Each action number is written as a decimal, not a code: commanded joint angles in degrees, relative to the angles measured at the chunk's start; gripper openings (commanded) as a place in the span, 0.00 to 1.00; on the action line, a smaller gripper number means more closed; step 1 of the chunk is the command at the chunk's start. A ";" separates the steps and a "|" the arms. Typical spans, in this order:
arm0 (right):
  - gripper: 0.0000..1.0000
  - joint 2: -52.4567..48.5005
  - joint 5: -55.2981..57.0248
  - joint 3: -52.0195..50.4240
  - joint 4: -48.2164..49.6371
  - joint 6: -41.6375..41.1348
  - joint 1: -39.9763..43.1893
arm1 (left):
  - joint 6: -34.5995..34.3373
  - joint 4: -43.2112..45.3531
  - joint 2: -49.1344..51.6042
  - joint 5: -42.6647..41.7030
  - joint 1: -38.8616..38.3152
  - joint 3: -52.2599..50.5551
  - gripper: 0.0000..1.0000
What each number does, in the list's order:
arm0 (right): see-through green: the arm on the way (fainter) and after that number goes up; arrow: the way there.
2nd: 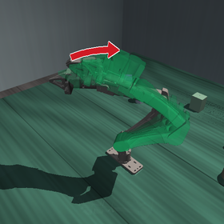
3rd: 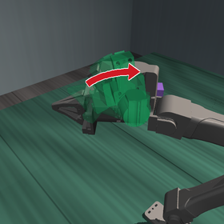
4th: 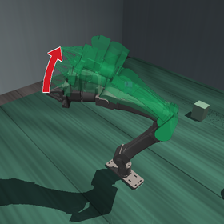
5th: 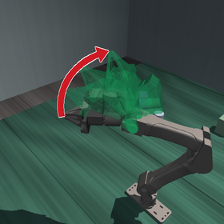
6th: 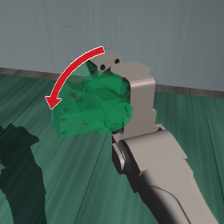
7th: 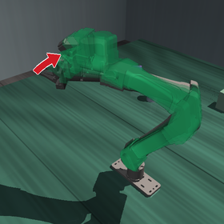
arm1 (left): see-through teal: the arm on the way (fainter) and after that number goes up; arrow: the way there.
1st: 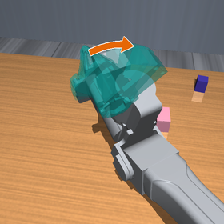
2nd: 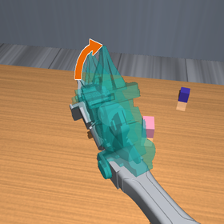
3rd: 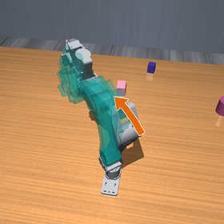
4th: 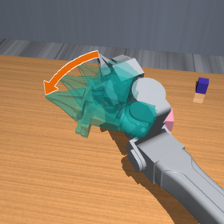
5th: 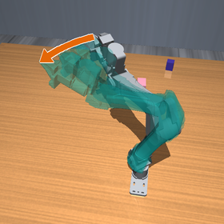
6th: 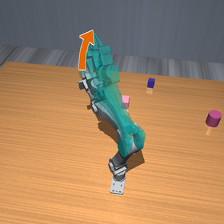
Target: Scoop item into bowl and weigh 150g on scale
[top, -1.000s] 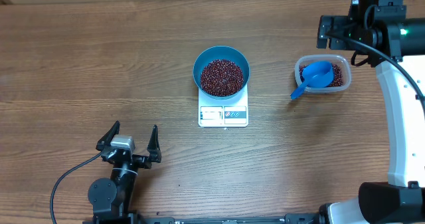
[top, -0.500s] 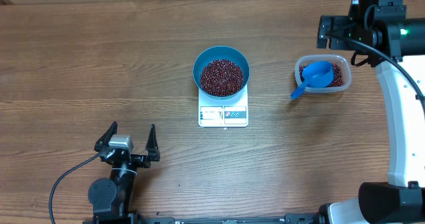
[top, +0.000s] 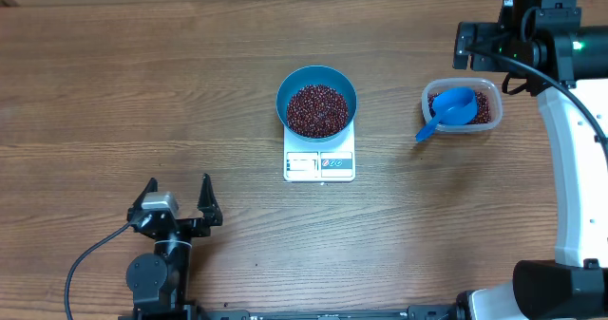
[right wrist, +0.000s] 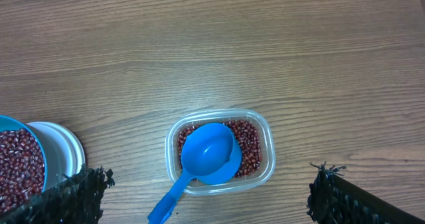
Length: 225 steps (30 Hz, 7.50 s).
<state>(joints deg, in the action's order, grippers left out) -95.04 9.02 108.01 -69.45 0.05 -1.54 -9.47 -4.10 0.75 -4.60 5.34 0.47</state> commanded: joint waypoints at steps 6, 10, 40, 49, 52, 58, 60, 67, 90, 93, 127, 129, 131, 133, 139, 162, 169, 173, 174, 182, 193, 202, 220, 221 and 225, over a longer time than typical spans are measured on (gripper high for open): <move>1.00 0.42 0.37 0.70 0.33 0.66 0.13 | -4.94 -0.44 -0.59 3.21 0.35 -0.20 0.99; 1.00 0.42 0.37 0.70 0.33 0.63 0.13 | -4.85 -0.44 -0.59 3.21 0.37 -0.20 0.99; 1.00 0.42 0.37 0.70 0.33 0.63 0.13 | -2.32 -0.37 -0.39 3.13 0.35 -0.20 1.00; 1.00 0.42 0.37 0.70 0.33 0.63 0.13 | -2.29 -0.37 -0.39 3.13 0.37 -0.20 1.00; 1.00 0.42 0.37 0.70 0.33 0.66 0.13 | -2.32 -0.37 -0.39 3.13 0.37 -0.20 1.00; 1.00 0.42 0.37 0.70 0.33 0.63 0.13 | -2.32 -0.37 -0.39 3.13 0.37 -0.20 1.00; 1.00 0.42 0.37 0.70 0.33 0.63 0.13 | -2.29 -0.37 -0.39 3.13 0.37 -0.20 1.00; 1.00 0.42 0.37 0.70 0.33 0.66 0.13 | -2.32 -0.37 -0.39 3.13 0.35 -0.20 0.99; 1.00 0.42 0.37 0.70 0.33 0.63 0.13 | -2.32 -0.37 -0.39 3.13 0.37 -0.20 1.00; 1.00 0.42 0.37 0.70 0.33 0.63 0.13 | -2.32 -0.37 -0.39 3.13 0.35 -0.20 1.00; 1.00 0.42 0.37 0.70 0.33 0.63 0.13 | -2.32 -0.37 -0.39 3.13 0.37 -0.20 1.00; 1.00 0.42 0.37 0.70 0.33 0.63 0.13 | -2.32 -0.37 -0.39 3.13 0.37 -0.20 1.00; 1.00 0.42 0.37 0.70 0.33 0.63 0.13 | -2.32 -0.37 -0.39 3.13 0.37 -0.20 1.00; 1.00 0.42 0.37 0.70 0.33 0.63 0.13 | -2.32 -0.37 -0.39 3.13 0.37 -0.20 1.00; 1.00 0.42 0.37 0.70 0.33 0.66 0.13 | -2.32 -0.37 -0.39 3.13 0.37 -0.20 1.00; 1.00 0.63 -13.18 0.70 16.39 0.44 -0.79 | -2.32 -0.37 -0.39 3.13 0.37 -0.20 1.00; 1.00 1.62 -13.22 0.68 18.43 0.42 -1.73 | -2.32 -0.35 -0.39 3.10 0.37 -0.20 1.00; 1.00 3.30 -13.20 -0.46 19.54 0.42 -1.70 | -2.32 -0.37 -0.39 3.13 0.35 -0.20 0.99; 1.00 3.96 -13.20 -1.25 20.35 0.42 -1.70 | -2.32 -0.37 -0.39 3.13 0.35 -0.20 1.00; 1.00 12.13 -13.27 -15.30 34.21 0.09 -1.70 | -2.32 -0.37 -0.39 3.13 0.37 -0.20 1.00; 1.00 24.63 -14.56 -42.38 61.55 0.00 -1.70 | -2.29 -0.37 -0.39 3.13 0.37 -0.20 0.99; 1.00 33.14 -16.87 -62.55 84.28 -0.02 -1.73 | -2.32 -0.37 -0.39 3.13 0.35 -0.20 0.99; 1.00 53.44 -16.61 -92.06 99.80 0.04 -1.70 | -2.29 -0.37 -0.39 3.13 0.37 -0.20 1.00; 1.00 54.62 -16.61 -93.35 99.82 0.07 -1.70 | -2.32 -0.37 -0.39 3.13 0.37 -0.20 1.00; 1.00 59.34 -16.59 -98.25 99.80 0.07 -1.70 | -2.29 -0.37 -0.39 3.13 0.37 -0.20 1.00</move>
<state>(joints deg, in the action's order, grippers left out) -39.16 -7.25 12.99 29.95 -0.01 -3.14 -13.15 -4.32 0.75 -1.87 5.34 0.47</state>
